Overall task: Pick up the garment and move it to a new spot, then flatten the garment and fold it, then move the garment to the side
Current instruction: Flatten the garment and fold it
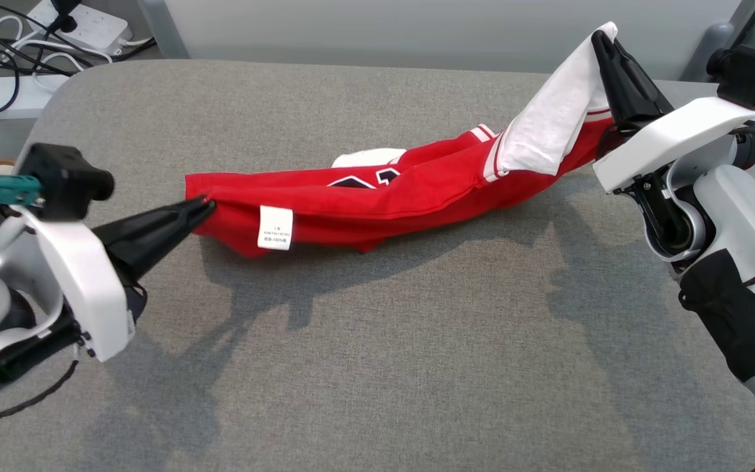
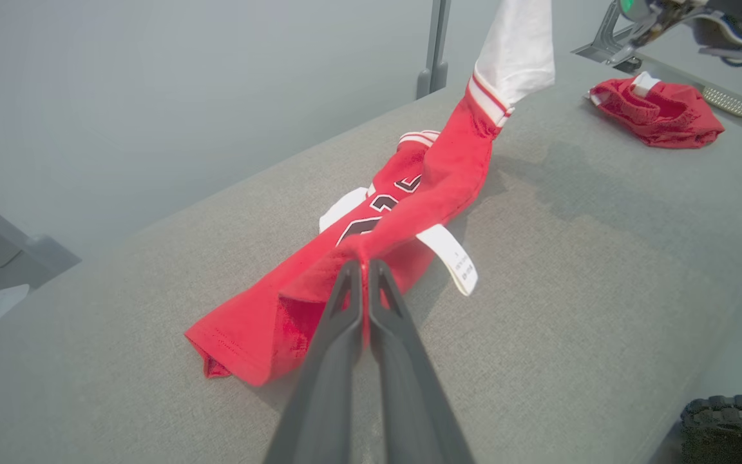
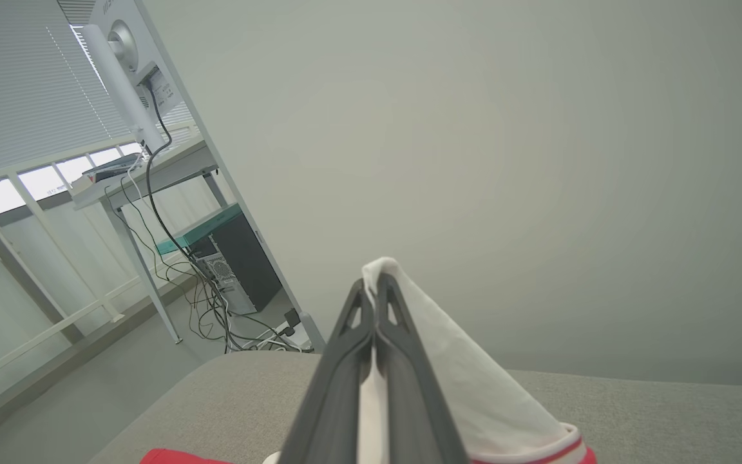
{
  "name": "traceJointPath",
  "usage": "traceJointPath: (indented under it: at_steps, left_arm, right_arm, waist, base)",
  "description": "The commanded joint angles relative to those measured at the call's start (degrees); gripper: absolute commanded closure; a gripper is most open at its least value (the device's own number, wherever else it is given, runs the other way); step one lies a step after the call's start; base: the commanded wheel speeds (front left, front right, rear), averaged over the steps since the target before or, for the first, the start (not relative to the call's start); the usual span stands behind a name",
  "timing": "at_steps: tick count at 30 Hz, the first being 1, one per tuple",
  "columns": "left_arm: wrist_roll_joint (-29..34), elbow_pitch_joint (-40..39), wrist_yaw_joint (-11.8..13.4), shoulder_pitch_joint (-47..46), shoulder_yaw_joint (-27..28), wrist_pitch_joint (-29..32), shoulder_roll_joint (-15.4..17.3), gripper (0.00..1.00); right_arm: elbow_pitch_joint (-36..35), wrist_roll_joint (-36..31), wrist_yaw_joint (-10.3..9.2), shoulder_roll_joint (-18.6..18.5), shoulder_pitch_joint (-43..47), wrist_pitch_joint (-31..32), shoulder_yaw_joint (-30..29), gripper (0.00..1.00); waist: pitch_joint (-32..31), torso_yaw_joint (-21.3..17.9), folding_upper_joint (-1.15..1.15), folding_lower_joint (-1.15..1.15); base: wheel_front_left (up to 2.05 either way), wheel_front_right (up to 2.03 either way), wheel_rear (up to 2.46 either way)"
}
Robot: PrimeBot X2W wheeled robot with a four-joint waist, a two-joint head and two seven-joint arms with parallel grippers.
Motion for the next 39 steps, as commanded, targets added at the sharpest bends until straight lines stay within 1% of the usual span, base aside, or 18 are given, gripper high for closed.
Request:
traceJointPath:
  at_steps: [1,4,7,9,12,13,15,17,19,20,23,25,27,30,33,35,37,39]
  left_arm:
    - [-2.2,-1.6,0.0,-3.2,3.9,-1.0,3.3,1.00]
    - [-2.7,-1.2,0.0,-5.4,6.1,-3.4,5.1,1.00]
    - [-0.4,2.0,0.0,-8.2,8.1,-7.8,4.9,1.00]
    - [2.2,5.8,0.0,-10.3,8.9,-10.9,3.7,1.00]
    - [6.2,11.8,0.0,-14.1,10.4,-16.7,0.9,1.00]
    - [6.2,11.8,0.0,-14.1,10.4,-16.7,0.9,1.00]
    - [8.8,15.0,0.0,-16.2,11.3,-19.0,-1.0,1.00]
    - [10.8,17.1,0.0,-17.3,11.7,-20.0,-2.7,1.00]
    - [10.3,18.3,0.0,-15.9,10.6,-20.2,-3.9,1.00]
    - [8.0,18.2,0.0,-13.2,7.7,-18.7,-3.7,1.00]
    - [1.4,16.2,0.0,-7.8,2.9,-13.5,-1.8,1.00]
    - [-3.8,13.6,0.0,-4.0,-0.3,-8.6,0.2,1.00]
    - [-8.5,11.3,0.0,-1.2,-1.9,-5.1,2.5,1.00]
    - [-12.5,7.5,0.0,1.2,-3.1,-2.0,5.7,1.00]
    - [-14.1,3.5,1.4,1.7,-3.2,0.7,8.8,1.00]
    - [-14.1,0.7,2.4,1.0,-2.7,1.6,10.9,1.00]
    - [-13.8,-1.5,3.4,0.2,-1.9,1.8,12.8,1.00]
    - [-12.9,-3.2,4.1,-0.6,-1.2,1.2,14.3,1.00]
  right_arm:
    - [-0.6,1.0,0.25,0.5,0.1,-0.4,-0.1,1.00]
    - [-0.3,1.5,0.25,0.3,-0.7,-0.4,-0.4,1.00]
    - [0.6,2.0,0.25,0.4,-2.5,-0.3,-1.0,1.00]
    - [1.8,2.6,0.25,0.6,-4.8,-0.2,-1.7,1.00]
    - [3.9,3.2,0.25,1.0,-9.7,-0.4,-3.6,1.00]
    - [3.9,3.2,0.25,1.0,-9.7,-0.4,-3.6,1.00]
    - [5.1,2.8,0.25,1.0,-12.7,-0.5,-4.5,1.00]
    - [6.0,3.1,0.25,1.3,-14.2,-0.4,-4.7,1.00]
    - [6.7,4.4,0.25,1.4,-13.5,2.1,-3.6,1.00]
    - [6.9,6.4,0.25,1.2,-11.2,7.3,-1.7,1.00]
    - [4.8,9.4,0.25,-0.6,-6.0,17.4,2.7,1.00]
    - [1.9,11.1,0.25,-2.9,-2.7,23.1,5.6,1.00]
    - [-2.1,12.9,0.25,-5.5,0.1,28.9,8.4,1.00]
    - [-10.9,17.9,0.25,-9.5,3.9,37.8,11.3,1.00]
    - [-22.2,25.2,0.25,-14.8,6.7,46.7,11.9,1.00]
    - [-28.9,28.3,0.25,-18.4,6.9,49.1,10.2,1.00]
    - [-34.1,29.9,0.25,-21.0,6.0,48.4,7.2,1.00]
    - [-37.8,30.5,0.25,-22.4,4.6,46.8,4.2,1.00]
  waist:
    - [-0.4,0.0,0.00,0.00]
    - [-0.6,-0.1,0.00,0.00]
    - [-0.3,-0.4,0.00,0.00]
    - [0.2,-0.7,0.00,0.00]
    - [0.8,-1.2,0.00,0.00]
    - [0.8,-1.2,0.00,0.00]
    - [0.7,-1.5,0.00,0.00]
    - [0.3,-1.7,0.00,0.00]
    - [-0.7,-2.0,0.00,0.00]
    - [-1.9,-2.3,0.00,0.00]
    - [-4.3,-2.9,0.00,0.00]
    - [-6.3,-3.3,0.00,0.00]
    - [-8.1,-3.8,0.00,0.00]
    - [-10.9,-4.6,0.00,0.00]
    - [-12.7,-5.4,0.00,0.00]
    - [-13.2,-6.1,0.00,0.00]
    - [-13.3,-6.9,0.00,0.00]
    - [-13.2,-7.9,0.00,0.00]
  base:
    - [0.00,0.00,0.00]
    - [0.00,0.00,0.00]
    - [0.00,0.00,0.00]
    - [0.00,0.00,0.00]
    - [0.00,0.00,0.00]
    - [0.00,0.00,0.00]
    - [0.00,0.00,0.00]
    - [0.00,0.00,0.00]
    - [0.00,0.00,0.00]
    - [0.00,0.00,0.00]
    - [0.00,0.00,0.00]
    - [0.00,0.00,0.00]
    - [0.00,0.00,0.00]
    - [0.00,0.00,0.00]
    - [0.00,0.00,0.00]
    - [0.00,0.00,0.00]
    - [0.00,0.00,0.00]
    - [0.00,0.00,0.00]
